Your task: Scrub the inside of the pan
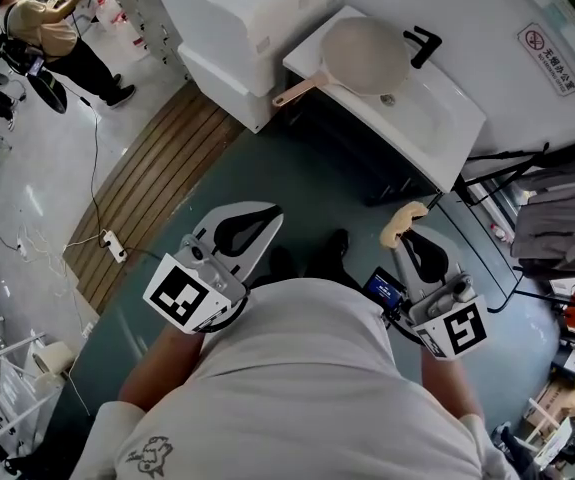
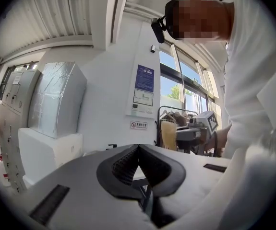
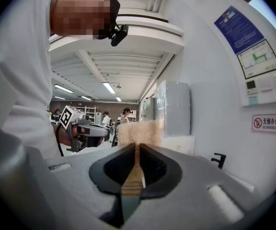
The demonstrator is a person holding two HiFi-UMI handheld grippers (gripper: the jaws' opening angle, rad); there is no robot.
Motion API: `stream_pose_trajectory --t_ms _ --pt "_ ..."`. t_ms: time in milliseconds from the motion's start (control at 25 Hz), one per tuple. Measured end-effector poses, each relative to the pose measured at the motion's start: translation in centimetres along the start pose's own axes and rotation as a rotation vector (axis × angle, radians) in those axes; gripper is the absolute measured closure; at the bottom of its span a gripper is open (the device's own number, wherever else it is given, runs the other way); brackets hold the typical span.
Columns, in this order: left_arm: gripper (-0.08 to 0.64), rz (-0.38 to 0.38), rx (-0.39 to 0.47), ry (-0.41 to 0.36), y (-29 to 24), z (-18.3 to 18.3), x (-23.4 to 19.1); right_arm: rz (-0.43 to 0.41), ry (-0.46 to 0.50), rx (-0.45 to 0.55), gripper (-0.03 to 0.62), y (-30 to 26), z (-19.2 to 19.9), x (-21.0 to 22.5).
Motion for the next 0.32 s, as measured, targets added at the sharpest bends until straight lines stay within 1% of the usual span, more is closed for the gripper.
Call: stream_pose_trajectory --t_ms 320 --pt "0.561 0.026 -0.006 0.007 -0.48 -0.05 -0.09 0.006 0.003 0.001 0.560 -0.05 -0.15 -0.39"
Point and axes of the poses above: the fingertips, and each gripper's own axes: y backward along the fingers, x to its right, z out of its underside, the point moved 8 cm from there along y, backward along the fingers, and after that the axes turned 8 degrees about x, right-handed, at the moved point
